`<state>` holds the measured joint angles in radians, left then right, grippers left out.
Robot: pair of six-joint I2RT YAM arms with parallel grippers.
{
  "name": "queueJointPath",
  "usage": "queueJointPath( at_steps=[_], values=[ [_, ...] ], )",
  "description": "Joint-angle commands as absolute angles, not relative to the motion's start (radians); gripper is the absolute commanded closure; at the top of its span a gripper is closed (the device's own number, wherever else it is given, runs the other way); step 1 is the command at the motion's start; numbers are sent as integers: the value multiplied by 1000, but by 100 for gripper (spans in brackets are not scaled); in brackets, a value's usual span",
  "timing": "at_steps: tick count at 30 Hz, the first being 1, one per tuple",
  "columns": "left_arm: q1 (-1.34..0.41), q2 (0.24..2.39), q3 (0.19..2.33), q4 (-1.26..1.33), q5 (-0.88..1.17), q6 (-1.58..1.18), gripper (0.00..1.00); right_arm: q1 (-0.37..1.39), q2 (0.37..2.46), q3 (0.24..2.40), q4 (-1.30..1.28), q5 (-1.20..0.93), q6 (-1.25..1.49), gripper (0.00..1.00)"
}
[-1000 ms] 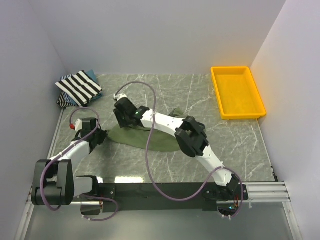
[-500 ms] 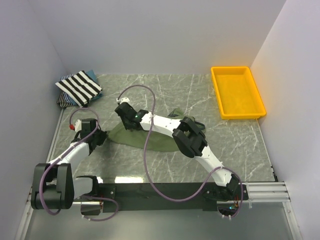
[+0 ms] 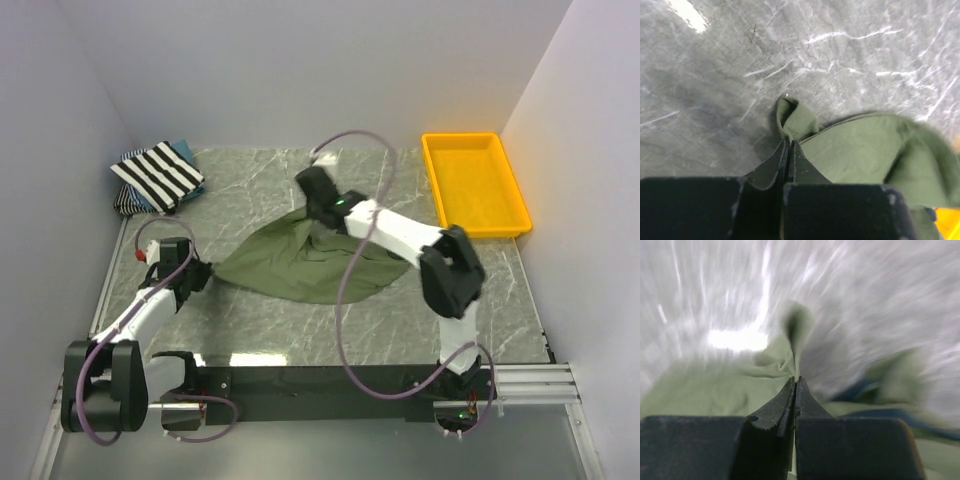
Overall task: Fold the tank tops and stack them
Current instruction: Flatten the tank top out
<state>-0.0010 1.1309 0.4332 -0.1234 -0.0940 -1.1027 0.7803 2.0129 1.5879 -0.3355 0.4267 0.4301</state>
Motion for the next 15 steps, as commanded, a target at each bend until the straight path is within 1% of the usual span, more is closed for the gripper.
queueJointPath(
  at_steps=[1,4,5,9,11,15],
  values=[
    [21,1065,501,-152,-104,-1138,99,720,1807,1585,-271,520,439,100],
    [21,1026,610,-172,-104,-1173,99,651,1689,1624,-275,554,399,100],
    [21,1026,611,-179,-104,-1181,99,650,1672,1640,-275,560,390,100],
    [21,1019,831,-225,-153,-1186,99,582,1612,1756,-284,578,342,100],
    [21,1017,952,-242,-204,-1175,100,565,1586,1827,-282,586,310,100],
    [21,1028,1142,-250,-236,-1121,99,554,1543,1916,-238,597,241,100]
  ],
)
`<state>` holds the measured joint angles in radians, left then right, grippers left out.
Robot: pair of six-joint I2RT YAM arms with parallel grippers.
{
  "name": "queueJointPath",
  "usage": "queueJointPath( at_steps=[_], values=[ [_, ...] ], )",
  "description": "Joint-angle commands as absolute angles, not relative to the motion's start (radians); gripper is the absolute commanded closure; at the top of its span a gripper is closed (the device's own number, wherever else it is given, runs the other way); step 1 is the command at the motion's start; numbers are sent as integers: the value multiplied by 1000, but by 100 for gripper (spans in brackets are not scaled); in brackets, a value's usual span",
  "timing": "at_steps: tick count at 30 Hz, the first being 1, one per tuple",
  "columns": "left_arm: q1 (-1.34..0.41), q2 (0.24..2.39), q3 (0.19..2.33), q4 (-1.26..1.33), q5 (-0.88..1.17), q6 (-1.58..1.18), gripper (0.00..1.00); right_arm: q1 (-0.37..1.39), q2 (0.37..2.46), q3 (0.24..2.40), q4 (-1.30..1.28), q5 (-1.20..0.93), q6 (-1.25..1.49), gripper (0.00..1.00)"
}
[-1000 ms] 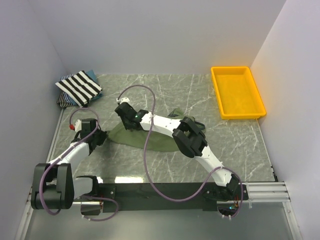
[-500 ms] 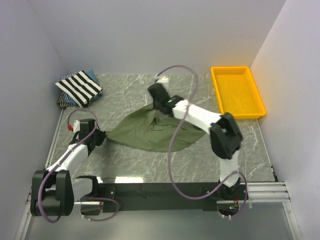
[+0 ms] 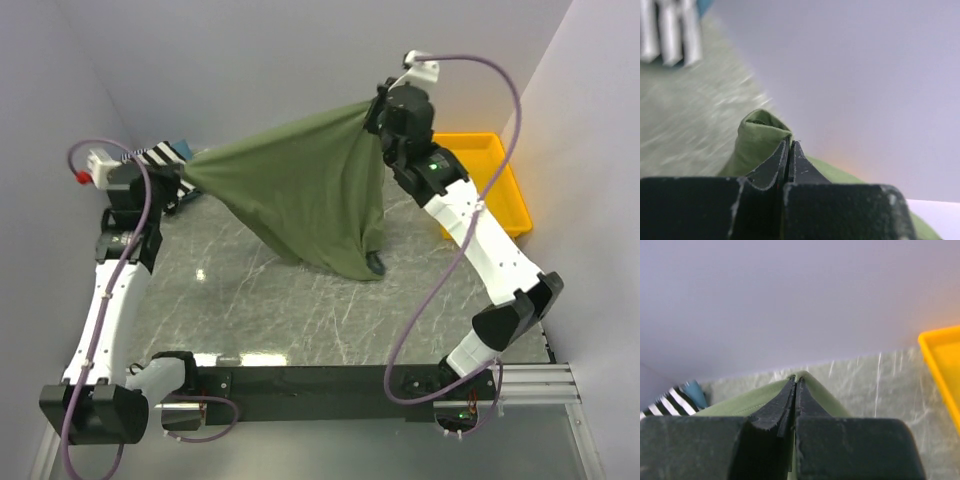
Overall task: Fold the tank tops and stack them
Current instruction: Flatten the tank top out
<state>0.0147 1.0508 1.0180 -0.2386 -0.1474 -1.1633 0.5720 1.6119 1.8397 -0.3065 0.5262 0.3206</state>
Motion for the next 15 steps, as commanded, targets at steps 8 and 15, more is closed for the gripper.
queueJointPath(
  at_steps=[8,15],
  values=[
    [20,1011,1379,-259,-152,-1019,100,554,1387,1925,-181,575,199,100],
    [11,922,1485,-351,-146,-956,99,566,1135,1691,-112,479,256,100]
  ],
)
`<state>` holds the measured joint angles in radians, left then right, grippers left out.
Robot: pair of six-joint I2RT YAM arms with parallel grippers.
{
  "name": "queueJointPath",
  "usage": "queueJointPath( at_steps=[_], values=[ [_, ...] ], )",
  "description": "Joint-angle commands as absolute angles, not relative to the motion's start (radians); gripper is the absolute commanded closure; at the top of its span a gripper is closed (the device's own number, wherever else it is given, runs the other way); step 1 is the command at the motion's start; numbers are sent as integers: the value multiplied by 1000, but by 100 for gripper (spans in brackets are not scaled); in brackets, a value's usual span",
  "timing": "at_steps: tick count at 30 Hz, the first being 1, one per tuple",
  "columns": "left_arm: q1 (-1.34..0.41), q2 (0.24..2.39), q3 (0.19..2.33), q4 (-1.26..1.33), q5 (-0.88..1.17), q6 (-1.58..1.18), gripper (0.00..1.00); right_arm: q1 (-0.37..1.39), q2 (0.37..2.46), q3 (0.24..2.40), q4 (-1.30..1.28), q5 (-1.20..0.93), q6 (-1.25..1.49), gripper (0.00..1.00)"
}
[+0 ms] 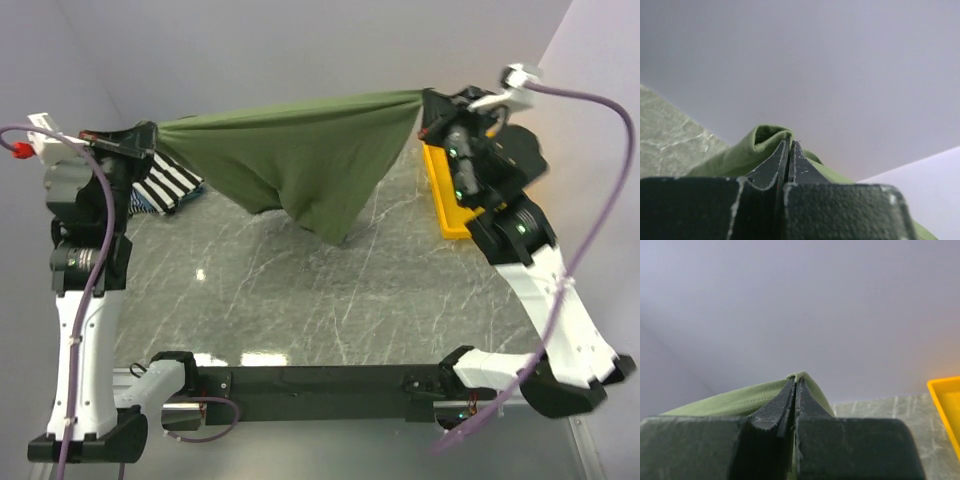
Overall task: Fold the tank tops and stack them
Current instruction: Flatten the tank top out
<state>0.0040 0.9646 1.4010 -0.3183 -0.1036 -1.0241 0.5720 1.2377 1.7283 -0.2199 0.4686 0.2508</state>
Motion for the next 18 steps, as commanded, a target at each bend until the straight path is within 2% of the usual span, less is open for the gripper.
queueJointPath(
  at_steps=[1,6,10,13,18],
  values=[
    [11,916,1497,-356,-146,-950,99,566,1115,1674,-112,469,258,100],
    [8,922,1581,-350,-124,-953,99,568,1078,1758,-164,416,250,100],
    [9,969,1600,-298,-106,-965,99,565,1146,1828,-187,422,213,100],
    [9,1051,1611,-252,-83,-965,99,542,1221,1832,-166,433,192,100],
    [9,1307,1702,-172,6,-921,99,465,1363,1874,-78,362,202,100]
  ],
)
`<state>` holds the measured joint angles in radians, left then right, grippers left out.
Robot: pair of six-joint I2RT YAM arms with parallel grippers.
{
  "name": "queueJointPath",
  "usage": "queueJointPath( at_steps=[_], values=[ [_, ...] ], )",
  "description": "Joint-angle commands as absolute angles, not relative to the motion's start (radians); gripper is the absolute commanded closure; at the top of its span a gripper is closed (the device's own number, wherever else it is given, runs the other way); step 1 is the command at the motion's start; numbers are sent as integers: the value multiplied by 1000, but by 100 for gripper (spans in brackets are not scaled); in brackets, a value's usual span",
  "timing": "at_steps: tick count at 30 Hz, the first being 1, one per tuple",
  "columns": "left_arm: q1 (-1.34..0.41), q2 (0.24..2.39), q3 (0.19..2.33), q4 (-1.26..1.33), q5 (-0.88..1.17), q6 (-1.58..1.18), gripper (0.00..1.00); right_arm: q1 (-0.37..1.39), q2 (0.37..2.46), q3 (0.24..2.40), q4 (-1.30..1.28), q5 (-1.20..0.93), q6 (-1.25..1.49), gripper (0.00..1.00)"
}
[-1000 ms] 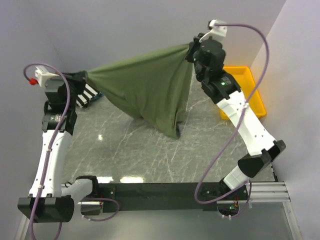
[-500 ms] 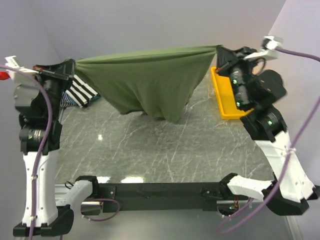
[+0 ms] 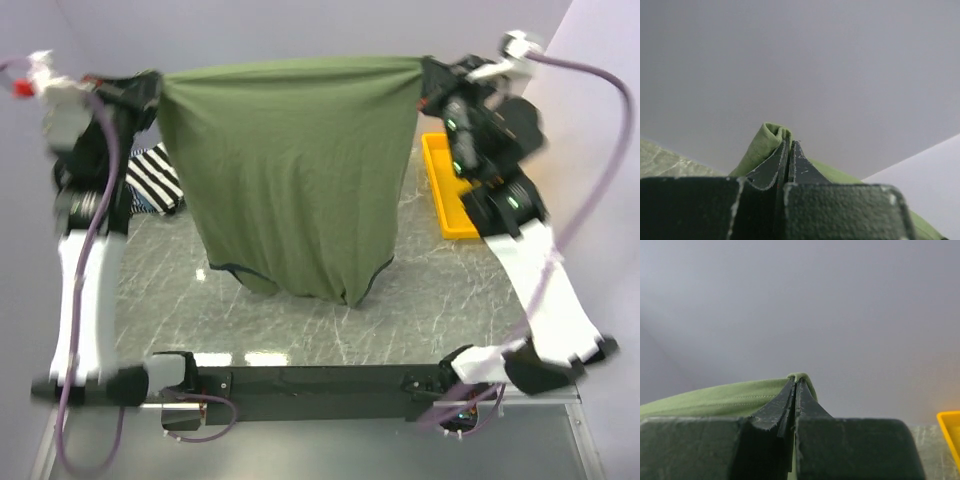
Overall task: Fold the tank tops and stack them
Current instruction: Flatten the tank top out
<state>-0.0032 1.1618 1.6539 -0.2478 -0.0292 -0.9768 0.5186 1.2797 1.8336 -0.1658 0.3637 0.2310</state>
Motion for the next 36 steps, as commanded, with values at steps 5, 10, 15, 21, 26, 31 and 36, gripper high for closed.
queueJointPath(
  at_steps=[5,10,15,21,26,31,36],
  values=[
    [12,1666,2029,-133,167,-894,100,378,1645,2106,-80,266,222,100],
    [26,2020,2588,-163,359,-937,99,330,1922,2534,-123,247,213,100],
    [89,1988,2447,126,426,-1054,99,328,1847,2438,73,279,183,100],
    [152,1911,2473,166,452,-1091,99,328,1718,2292,175,284,175,100],
    [190,1777,2245,220,486,-1127,99,328,1580,2081,226,288,204,100],
    [207,1735,2218,183,503,-1123,99,328,1453,1899,268,293,209,100],
    [206,1660,2270,127,468,-1063,99,325,1361,1882,290,293,184,100]
  ],
)
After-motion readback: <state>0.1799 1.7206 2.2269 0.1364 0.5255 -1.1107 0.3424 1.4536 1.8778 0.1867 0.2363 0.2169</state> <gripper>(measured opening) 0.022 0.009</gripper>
